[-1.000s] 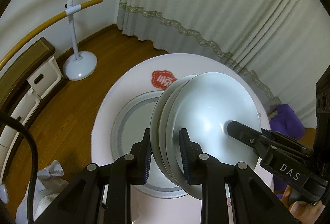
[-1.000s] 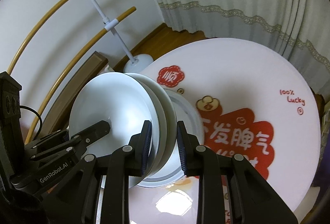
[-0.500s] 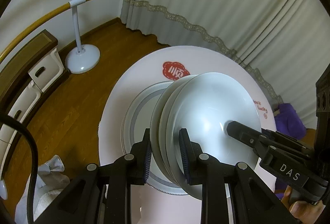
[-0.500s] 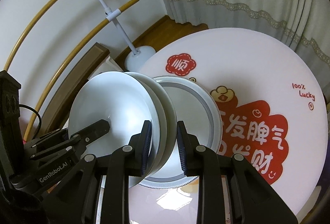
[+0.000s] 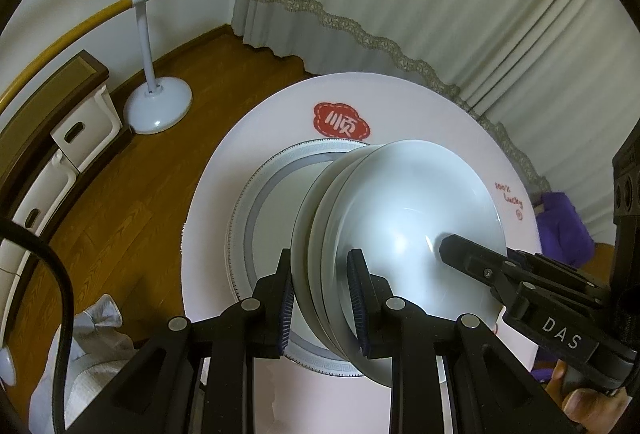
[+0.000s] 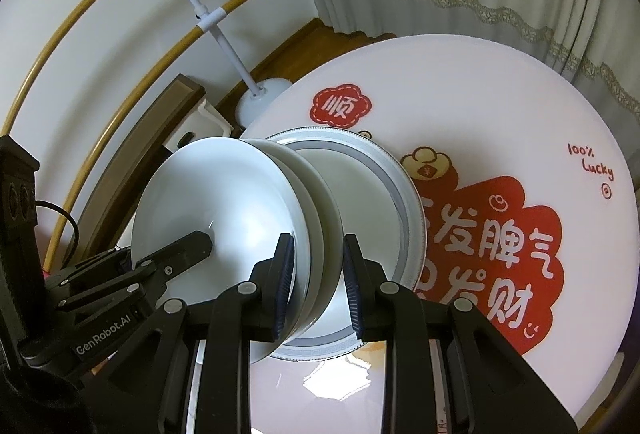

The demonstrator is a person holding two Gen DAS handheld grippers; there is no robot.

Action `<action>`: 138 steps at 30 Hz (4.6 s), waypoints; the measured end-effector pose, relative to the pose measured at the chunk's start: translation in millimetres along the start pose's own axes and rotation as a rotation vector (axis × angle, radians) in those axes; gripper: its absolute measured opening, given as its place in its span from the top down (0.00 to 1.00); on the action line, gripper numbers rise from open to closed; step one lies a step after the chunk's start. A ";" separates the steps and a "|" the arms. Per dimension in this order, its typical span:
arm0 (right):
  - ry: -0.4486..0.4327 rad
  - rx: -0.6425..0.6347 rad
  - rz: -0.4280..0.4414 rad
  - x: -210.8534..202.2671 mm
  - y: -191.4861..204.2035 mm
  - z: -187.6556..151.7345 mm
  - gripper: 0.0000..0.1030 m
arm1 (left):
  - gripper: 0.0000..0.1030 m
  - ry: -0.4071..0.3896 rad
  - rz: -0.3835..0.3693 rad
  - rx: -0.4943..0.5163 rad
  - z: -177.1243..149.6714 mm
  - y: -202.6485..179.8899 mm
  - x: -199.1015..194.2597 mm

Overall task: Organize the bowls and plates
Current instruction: 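Carry the bowl stack with both grippers over the grey-rimmed plate stack, then lower the bowl stack onto the plates with both grippers, then open both grippers to release the bowl stack on the plates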

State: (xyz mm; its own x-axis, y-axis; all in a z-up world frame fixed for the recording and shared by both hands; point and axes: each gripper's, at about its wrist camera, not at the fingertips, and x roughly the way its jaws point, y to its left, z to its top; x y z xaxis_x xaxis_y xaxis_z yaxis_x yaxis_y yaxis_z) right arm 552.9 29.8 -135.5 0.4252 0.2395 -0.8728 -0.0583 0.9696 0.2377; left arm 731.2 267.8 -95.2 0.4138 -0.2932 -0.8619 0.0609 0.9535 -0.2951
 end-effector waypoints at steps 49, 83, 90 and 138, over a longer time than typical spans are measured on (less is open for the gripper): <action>0.052 0.002 -0.019 12.1 -8.2 -1.7 0.76 | 0.79 0.043 -0.008 -0.005 2.5 3.8 22.7; 0.042 0.003 -0.026 10.2 -6.2 3.7 0.75 | 0.76 0.047 0.003 -0.026 8.3 3.3 22.3; 0.035 0.003 -0.028 10.3 -3.7 5.8 0.75 | 0.75 0.045 0.015 -0.019 8.8 0.1 22.4; 0.029 0.039 -0.013 2.3 -8.1 1.4 0.44 | 0.26 0.021 0.040 -0.099 0.7 6.9 8.2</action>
State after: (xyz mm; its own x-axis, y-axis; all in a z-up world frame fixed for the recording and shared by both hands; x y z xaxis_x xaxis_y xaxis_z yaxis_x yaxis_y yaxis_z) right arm 555.6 22.4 -138.8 0.3991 0.2289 -0.8879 -0.0173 0.9700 0.2423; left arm 735.7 272.0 -104.0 0.3949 -0.2570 -0.8820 -0.0457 0.9534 -0.2983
